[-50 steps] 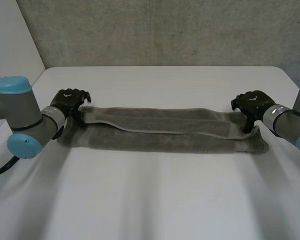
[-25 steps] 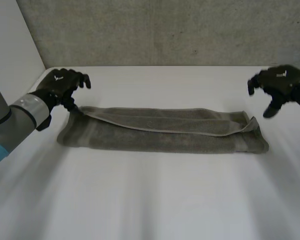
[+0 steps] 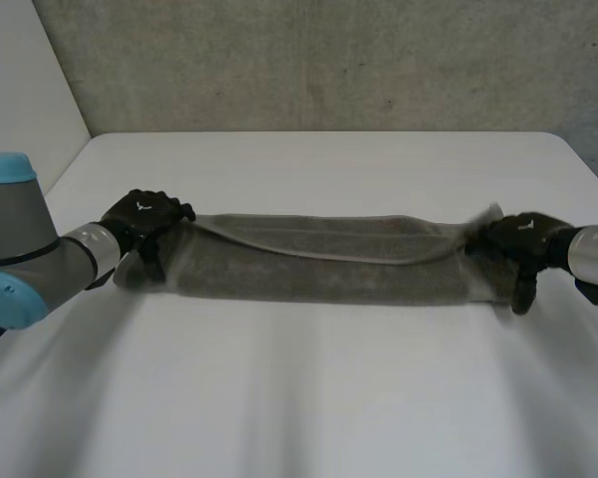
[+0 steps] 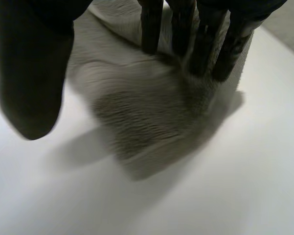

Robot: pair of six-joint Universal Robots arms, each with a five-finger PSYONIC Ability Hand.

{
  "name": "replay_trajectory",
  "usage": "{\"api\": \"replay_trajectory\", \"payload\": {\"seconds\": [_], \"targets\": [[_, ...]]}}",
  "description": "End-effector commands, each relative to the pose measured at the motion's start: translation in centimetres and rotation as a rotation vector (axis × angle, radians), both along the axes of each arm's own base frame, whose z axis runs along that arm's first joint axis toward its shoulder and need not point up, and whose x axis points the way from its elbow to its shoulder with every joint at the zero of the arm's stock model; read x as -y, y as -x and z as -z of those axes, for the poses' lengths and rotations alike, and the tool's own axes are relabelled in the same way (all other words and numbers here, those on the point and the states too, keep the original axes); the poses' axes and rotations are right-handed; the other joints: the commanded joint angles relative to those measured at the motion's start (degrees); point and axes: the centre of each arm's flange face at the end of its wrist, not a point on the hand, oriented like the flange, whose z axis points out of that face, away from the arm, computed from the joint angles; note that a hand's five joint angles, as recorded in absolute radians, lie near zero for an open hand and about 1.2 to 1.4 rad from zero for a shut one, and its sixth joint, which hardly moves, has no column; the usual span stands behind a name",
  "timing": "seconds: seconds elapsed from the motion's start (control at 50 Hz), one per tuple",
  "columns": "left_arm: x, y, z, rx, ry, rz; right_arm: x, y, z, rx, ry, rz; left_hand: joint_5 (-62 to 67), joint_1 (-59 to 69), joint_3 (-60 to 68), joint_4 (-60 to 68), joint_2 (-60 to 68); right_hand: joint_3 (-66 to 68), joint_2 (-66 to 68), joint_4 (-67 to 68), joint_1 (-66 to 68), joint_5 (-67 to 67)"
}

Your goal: Fold the towel.

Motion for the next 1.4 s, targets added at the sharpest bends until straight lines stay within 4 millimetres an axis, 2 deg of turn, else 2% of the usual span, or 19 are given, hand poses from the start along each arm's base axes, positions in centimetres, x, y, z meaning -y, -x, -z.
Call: {"api": "replay_trajectory", "payload": {"seconds": [0.02, 0.1, 0.24, 0.42, 0.56, 0.68, 0.74, 0.76, 0.8, 0.94, 0.98, 1.08, 1.22, 1.26, 1.3, 1.32, 1.36, 1.38, 1.4], "targets": [[2.6, 0.2, 0.9, 0.03, 0.084, -0.097, 2.8, -0.8, -1.0, 0.105, 0.16, 0.08, -19.73, -11.09, -10.47, -11.0, -11.93, -6.44, -6.3, -6.26, -6.59, -4.42], [3.0, 0.2, 0.6, 0.025, 0.114, -0.124, 2.2, -2.0, -0.7, 0.118, 0.171, 0.059, -20.07, -11.43, -10.81, -11.34, -12.27, -6.44, -6.3, -6.26, -6.59, -4.42], [1.8, 0.4, 1.2, 0.033, 0.081, -0.113, 1.0, -2.0, 0.1, 0.109, 0.126, 0.055, -20.07, -11.43, -10.81, -11.34, -12.27, -6.44, -6.3, -6.26, -6.59, -4.42], [-0.7, -0.3, -0.3, 0.023, 0.056, -0.118, -2.2, -1.3, 1.5, 0.033, 0.08, 0.009, -20.07, -11.43, -10.81, -11.34, -12.27, 8.26, 8.4, 8.44, 8.12, 10.29], [-2.1, -0.2, -1.1, -0.05, 0.016, -0.089, -2.4, -0.1, 3.0, -0.015, 0.116, 0.017, -20.07, -11.43, -10.81, -11.34, -12.27, 9.96, 10.1, 10.14, 9.81, 11.98], [-2.8, -0.1, -1.9, -0.126, 0.001, -0.069, -2.1, 0.0, 3.8, -0.024, 0.157, 0.019, -20.07, -11.43, -10.81, -11.34, -12.27, 26.27, 26.41, 26.45, 26.13, 28.3], [-3.0, -0.1, -1.8, -0.132, -0.003, -0.072, -1.6, 0.1, 3.8, -0.046, 0.183, 0.04, -20.07, -11.43, -10.81, -11.34, -12.27, 44.01, 44.15, 44.19, 43.87, 46.04], [-3.0, -0.2, -1.9, -0.132, -0.001, -0.073, -1.2, 0.5, 3.7, -0.068, 0.203, 0.067, -20.07, -11.43, -10.81, -11.34, -12.27, 56.59, 56.73, 56.77, 56.45, 58.62], [-3.1, -0.2, -1.9, -0.133, -0.002, -0.075, -0.9, 0.8, 3.6, -0.096, 0.223, 0.093, -20.07, -11.43, -10.81, -11.34, -12.27, 63.49, 63.63, 63.67, 63.35, 65.51], [-3.0, -0.4, -2.0, -0.134, 0.001, -0.08, 0.7, 2.8, 2.2, -0.183, 0.348, 0.168, -20.07, -11.43, -10.81, -11.34, -12.27, 63.56, 63.7, 63.74, 63.41, 65.58], [-3.1, -0.4, -2.5, -0.137, 0.01, -0.079, 1.5, 4.3, 0.4, -0.214, 0.412, 0.196, -20.07, -11.43, -10.81, -11.34, -12.27, 63.56, 63.7, 63.74, 63.41, 65.58], [-3.4, -0.7, -3.5, -0.142, 0.032, -0.08, 2.9, 6.8, -1.3, -0.267, 0.467, 0.247, -20.07, -11.43, -10.81, -11.34, -12.27, 63.56, 63.7, 63.74, 63.41, 65.58], [-3.9, -0.8, -4.6, -0.145, 0.054, -0.08, 4.2, 6.9, -3.5, -0.314, 0.539, 0.245, -20.24, -11.6, -10.98, -11.5, -12.43, 63.56, 63.7, 63.74, 63.41, 65.58], [-3.9, -0.8, -4.8, -0.148, 0.059, -0.08, 4.2, 6.3, -3.8, -0.304, 0.544, 0.232, -20.24, -11.6, -10.98, -11.5, -12.43, 63.56, 63.7, 63.74, 63.41, 65.58], [-3.9, -0.7, -5.3, -0.158, 0.071, -0.08, 2.9, 0.8, -4.9, -0.227, 0.585, 0.122, -20.24, -11.6, -10.98, -11.5, -12.43, 63.56, 63.7, 63.74, 63.41, 65.58], [-3.9, -0.7, -5.3, -0.158, 0.071, -0.08, 2.9, 0.8, -4.9, -0.226, 0.585, 0.121, -20.24, -11.6, -10.98, -11.5, -12.43, 63.56, 63.7, 63.74, 63.41, 65.58], [-3.8, -0.2, -5.9, -0.198, 0.069, -0.079, 0.6, -5.1, -6.3, -0.116, 0.621, 0.003, -20.24, -11.6, -10.98, -11.5, -12.43, 63.56, 63.7, 63.74, 63.41, 65.58], [-3.8, -0.2, -5.9, -0.198, 0.069, -0.079, 0.6, -5.2, -6.3, -0.115, 0.621, 0.002, -20.24, -11.6, -10.98, -11.5, -12.43, 63.56, 63.7, 63.74, 63.41, 65.58], [-3.8, 0.0, -6.2, -0.231, 0.064, -0.082, -0.6, -7.6, -6.9, -0.058, 0.635, -0.044, -20.4, -11.77, -11.14, -11.67, -12.6, 63.56, 63.7, 63.74, 63.41, 65.58]]}}
